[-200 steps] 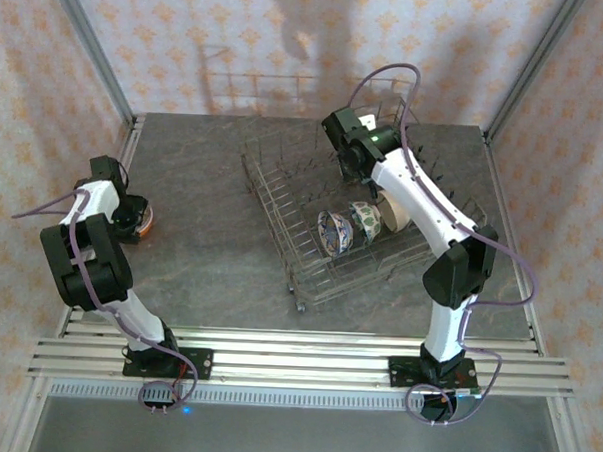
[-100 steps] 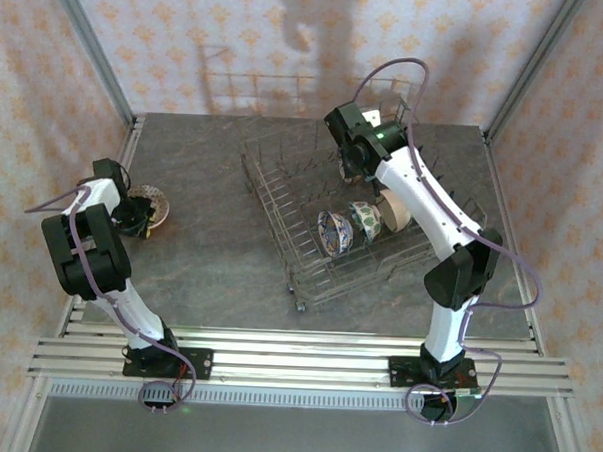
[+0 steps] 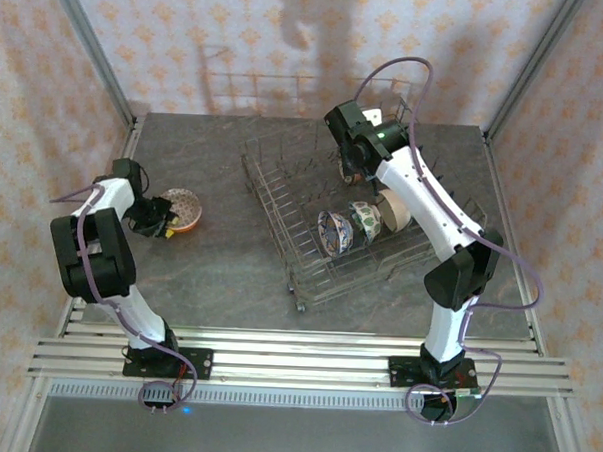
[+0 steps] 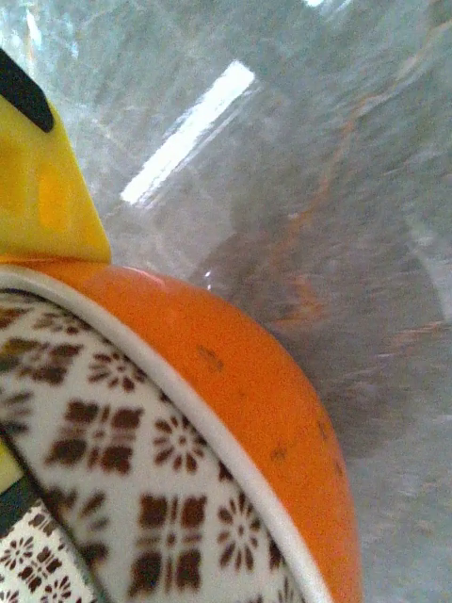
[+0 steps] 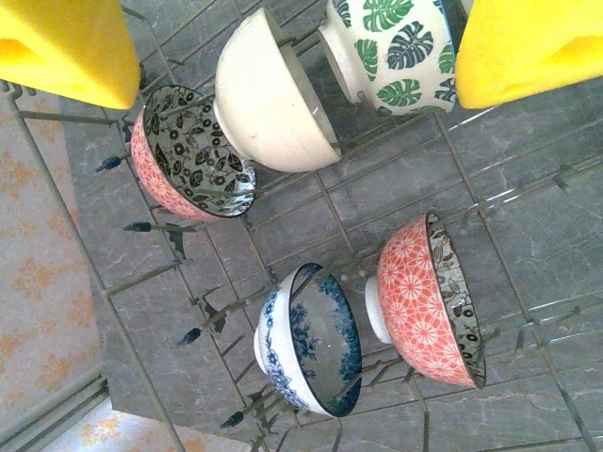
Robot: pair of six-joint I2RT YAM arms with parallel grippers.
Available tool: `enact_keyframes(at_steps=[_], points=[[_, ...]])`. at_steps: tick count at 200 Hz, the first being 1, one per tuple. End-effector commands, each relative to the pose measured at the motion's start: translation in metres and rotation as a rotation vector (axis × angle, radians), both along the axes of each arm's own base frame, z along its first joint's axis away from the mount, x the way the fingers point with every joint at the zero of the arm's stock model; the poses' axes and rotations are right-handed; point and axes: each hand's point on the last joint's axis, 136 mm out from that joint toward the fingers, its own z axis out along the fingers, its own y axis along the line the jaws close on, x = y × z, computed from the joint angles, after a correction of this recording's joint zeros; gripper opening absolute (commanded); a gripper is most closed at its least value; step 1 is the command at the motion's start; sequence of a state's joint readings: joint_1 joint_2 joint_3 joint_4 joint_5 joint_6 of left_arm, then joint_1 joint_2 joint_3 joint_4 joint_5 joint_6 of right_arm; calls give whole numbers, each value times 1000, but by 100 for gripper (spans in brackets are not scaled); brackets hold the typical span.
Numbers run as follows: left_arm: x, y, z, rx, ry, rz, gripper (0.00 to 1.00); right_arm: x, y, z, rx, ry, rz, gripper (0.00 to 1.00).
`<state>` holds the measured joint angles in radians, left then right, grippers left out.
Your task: Load the bowls into the dish rack
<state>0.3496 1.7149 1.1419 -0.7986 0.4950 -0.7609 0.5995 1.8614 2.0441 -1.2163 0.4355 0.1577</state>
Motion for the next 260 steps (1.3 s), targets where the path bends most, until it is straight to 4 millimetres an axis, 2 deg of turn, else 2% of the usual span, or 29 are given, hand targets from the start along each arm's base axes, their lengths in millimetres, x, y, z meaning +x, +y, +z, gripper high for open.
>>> enact_keyframes(at_steps=[1, 45, 84, 115, 190, 260], points=[[-17, -15, 9, -13, 20, -72, 27, -8, -1, 12, 20, -15, -6, 86], [-30, -16, 14, 18, 28, -105, 36, -9, 2, 6, 25, -1, -4, 86], [-30, -8, 29, 80, 13, -142, 37, -10, 4, 4, 29, -1, 0, 86], [-30, -7, 27, 83, 29, -157, 38, -10, 5, 1, 35, 4, 0, 86], [-18, -4, 25, 77, 26, -166, 28, -10, 6, -2, 35, 9, -1, 86], [-16, -6, 20, 61, 36, -178, 24, -10, 8, -6, 43, 19, 0, 86]])
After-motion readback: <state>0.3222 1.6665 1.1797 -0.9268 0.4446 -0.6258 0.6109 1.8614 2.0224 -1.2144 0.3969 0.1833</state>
